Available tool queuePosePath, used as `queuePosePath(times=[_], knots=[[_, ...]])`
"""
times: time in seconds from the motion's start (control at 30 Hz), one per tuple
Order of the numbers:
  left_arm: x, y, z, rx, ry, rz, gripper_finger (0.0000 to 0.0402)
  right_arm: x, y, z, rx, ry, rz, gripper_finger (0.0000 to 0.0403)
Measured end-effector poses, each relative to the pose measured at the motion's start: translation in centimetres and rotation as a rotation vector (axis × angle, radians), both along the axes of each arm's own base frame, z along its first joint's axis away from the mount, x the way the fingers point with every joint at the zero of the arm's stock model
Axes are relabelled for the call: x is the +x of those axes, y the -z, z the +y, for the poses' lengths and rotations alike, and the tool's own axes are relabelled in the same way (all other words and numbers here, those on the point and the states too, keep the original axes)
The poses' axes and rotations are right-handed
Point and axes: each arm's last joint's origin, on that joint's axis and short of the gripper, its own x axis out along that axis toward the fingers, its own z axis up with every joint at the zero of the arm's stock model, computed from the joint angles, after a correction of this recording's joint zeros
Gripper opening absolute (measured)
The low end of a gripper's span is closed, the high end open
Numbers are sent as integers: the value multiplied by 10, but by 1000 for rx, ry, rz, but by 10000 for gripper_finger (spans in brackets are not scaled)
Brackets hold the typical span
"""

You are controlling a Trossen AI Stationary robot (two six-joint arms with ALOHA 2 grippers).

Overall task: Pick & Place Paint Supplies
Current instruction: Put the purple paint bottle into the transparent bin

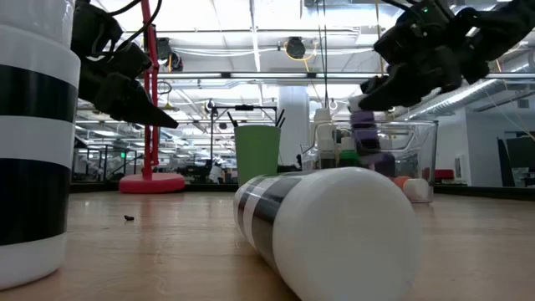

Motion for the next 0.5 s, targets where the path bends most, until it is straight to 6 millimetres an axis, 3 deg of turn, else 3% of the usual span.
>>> queuePosePath(times=[0.2,0.4,0.5], knots=[[0,0,0,-1,-1,-1,19,-5,-1,-13,-47,46,-4,108],[0,1,0,-15,-5,6,19,-14,16,-18,-110,171,50,108],[0,1,0,-24,-9,4,19,-18,20,-18,-135,177,-8,108]])
